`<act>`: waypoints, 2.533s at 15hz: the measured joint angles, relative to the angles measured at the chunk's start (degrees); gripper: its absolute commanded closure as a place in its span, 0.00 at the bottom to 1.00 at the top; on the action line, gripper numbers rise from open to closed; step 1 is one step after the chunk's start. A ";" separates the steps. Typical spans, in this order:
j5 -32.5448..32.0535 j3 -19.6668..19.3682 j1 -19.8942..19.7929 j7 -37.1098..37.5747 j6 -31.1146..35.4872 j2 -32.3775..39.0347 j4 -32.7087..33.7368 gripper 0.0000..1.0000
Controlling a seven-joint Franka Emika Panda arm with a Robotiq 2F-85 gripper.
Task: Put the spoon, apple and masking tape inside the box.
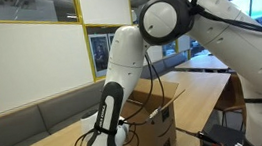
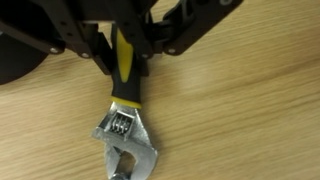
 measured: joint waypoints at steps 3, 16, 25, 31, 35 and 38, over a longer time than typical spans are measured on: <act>0.00 -0.14 -0.02 0.00 0.01 -0.15 -0.28 0.84; -6.28 -3.96 -2.39 -3.79 -5.00 -21.87 -11.44 0.84; -18.77 1.88 -7.29 1.04 -22.90 -45.06 -12.47 0.84; -20.14 5.85 -15.71 -0.41 -29.47 -52.86 -11.97 0.84; -20.84 5.61 -21.86 -4.80 -31.15 -52.77 -10.08 0.84; -21.94 4.75 -25.72 -8.31 -31.77 -51.69 -7.96 0.85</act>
